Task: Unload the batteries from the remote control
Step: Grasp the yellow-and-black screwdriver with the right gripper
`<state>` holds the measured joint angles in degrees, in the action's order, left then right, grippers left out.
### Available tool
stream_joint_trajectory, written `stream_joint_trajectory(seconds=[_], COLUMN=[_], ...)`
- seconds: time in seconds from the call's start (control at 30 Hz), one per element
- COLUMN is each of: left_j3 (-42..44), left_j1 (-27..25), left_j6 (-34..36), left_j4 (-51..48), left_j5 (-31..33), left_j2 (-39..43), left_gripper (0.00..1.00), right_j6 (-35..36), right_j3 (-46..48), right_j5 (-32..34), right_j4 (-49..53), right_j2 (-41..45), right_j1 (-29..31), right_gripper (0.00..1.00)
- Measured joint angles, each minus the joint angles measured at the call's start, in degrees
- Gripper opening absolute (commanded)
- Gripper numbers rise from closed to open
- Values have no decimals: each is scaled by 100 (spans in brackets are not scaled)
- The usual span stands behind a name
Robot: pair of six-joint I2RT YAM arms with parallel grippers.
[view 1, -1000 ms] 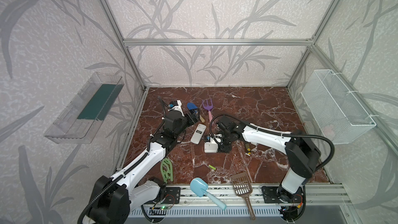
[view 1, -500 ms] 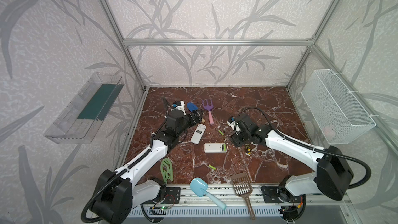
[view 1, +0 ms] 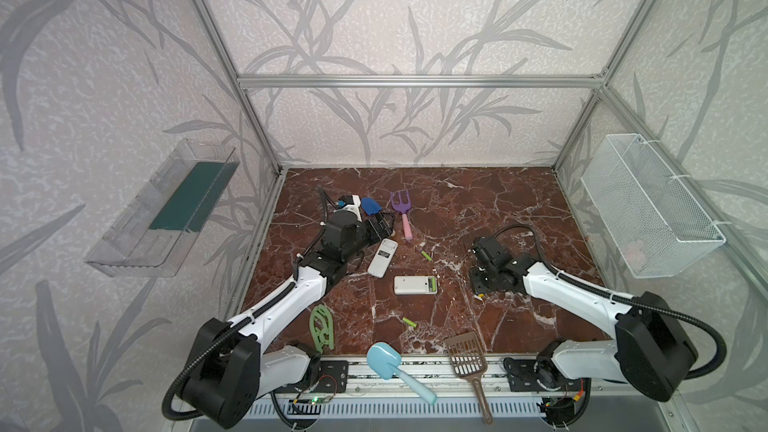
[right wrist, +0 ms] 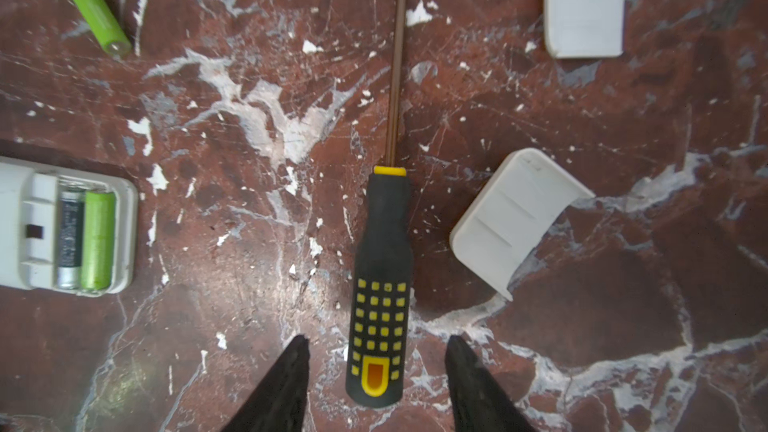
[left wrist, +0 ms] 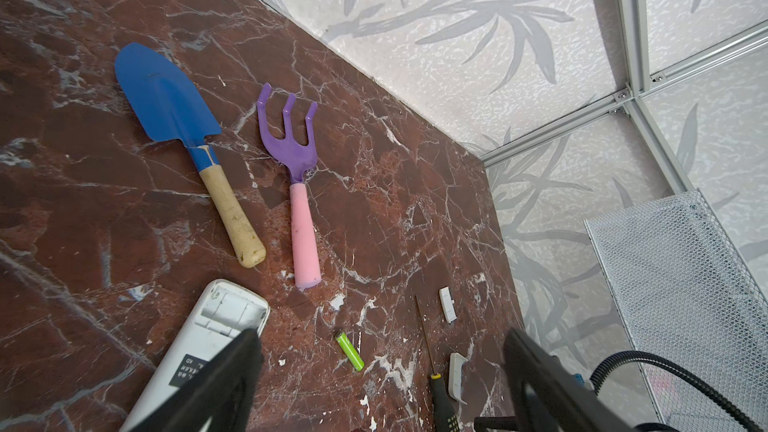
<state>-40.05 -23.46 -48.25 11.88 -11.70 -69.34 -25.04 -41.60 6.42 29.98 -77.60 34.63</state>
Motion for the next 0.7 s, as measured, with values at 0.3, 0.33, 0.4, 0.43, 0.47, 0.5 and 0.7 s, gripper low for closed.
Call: stream_joint_trajectory(seconds=[0.3,0.33,0.4,0.43,0.47,0.5,0.7], left_j3=[0,0,0,0,0,0,0], left_j1=[0,0,0,0,0,0,0], left_j6=[-39,-39,-39,-39,-39,-39,-39], left_j4=[55,55,55,55,55,55,57], left_j5=[-20,-20,-20,-20,-20,-20,-20], left_j2=[-11,-11,-13,-15,-17,-20,-35], left_gripper=[90,90,90,90,90,90,90], right_j6=[-131,-144,-155,-155,-153,-164,-166], right_j3=[0,0,0,0,0,0,11], right_j5=[-92,-94,-96,-96,-96,-94,-122], right_j4=[-208,-251,-310,-323,-328,-332,-382], right_j2=[-544,-584,-643,-673,-688,-704,-713], right_j1=[-20,-22,-26,-31,-33,-35,-44], right_gripper=[39,38,35,32,30,29,13])
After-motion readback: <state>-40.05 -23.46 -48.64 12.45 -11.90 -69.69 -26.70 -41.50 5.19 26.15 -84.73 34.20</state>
